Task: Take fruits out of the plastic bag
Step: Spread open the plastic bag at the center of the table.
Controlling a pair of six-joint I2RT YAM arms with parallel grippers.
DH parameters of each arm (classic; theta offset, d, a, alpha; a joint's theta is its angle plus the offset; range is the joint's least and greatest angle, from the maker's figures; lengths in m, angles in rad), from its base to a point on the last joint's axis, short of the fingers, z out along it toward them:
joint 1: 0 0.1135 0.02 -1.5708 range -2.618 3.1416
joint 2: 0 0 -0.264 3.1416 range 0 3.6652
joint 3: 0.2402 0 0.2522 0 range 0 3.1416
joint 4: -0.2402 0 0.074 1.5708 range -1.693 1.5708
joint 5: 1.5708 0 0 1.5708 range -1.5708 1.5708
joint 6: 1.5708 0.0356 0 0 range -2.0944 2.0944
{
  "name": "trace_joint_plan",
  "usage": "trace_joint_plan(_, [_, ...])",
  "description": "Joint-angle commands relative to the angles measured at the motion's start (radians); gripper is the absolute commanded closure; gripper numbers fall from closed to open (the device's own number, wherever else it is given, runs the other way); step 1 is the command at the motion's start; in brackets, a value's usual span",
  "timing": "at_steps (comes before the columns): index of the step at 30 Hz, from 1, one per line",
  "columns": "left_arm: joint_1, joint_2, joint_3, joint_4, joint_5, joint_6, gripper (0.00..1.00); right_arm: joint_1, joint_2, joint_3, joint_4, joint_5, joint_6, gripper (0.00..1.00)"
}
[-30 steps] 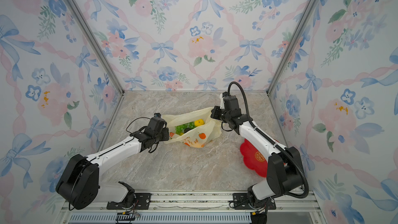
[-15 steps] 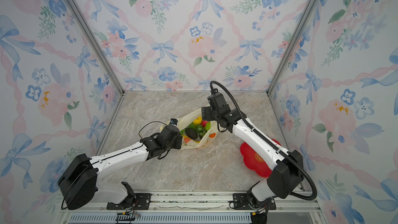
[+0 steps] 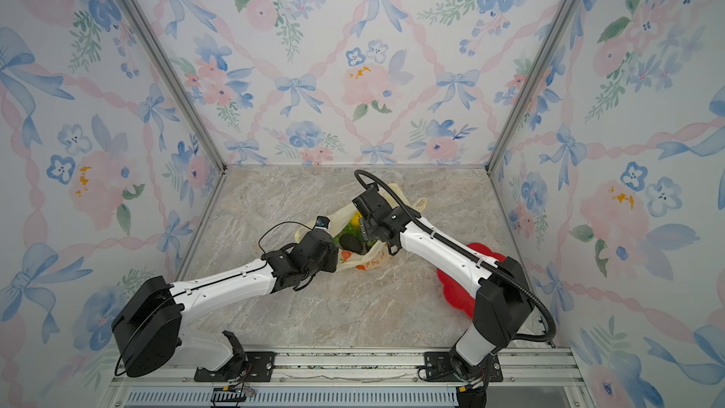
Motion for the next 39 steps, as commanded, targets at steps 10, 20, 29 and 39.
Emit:
trace_joint_plan(10, [0.019, 0.016, -0.010, 0.013, -0.013, -0.031, 1.00, -0.030, -0.086, -0.145, -0.082, 0.088, 0.067, 0.05])
trace_joint_plan(20, [0.021, -0.022, -0.040, 0.021, -0.022, -0.032, 1.00, -0.096, 0.167, 0.028, -0.058, 0.098, 0.070, 0.05])
trace_joint_plan(29, [0.071, -0.052, -0.090, 0.048, 0.012, -0.059, 1.00, -0.138, 0.266, 0.081, 0.040, 0.092, 0.053, 0.34])
trace_joint_plan(39, [0.361, -0.153, -0.199, 0.048, 0.153, -0.084, 1.00, -0.237, -0.030, -0.156, 0.317, -0.315, 0.073, 1.00])
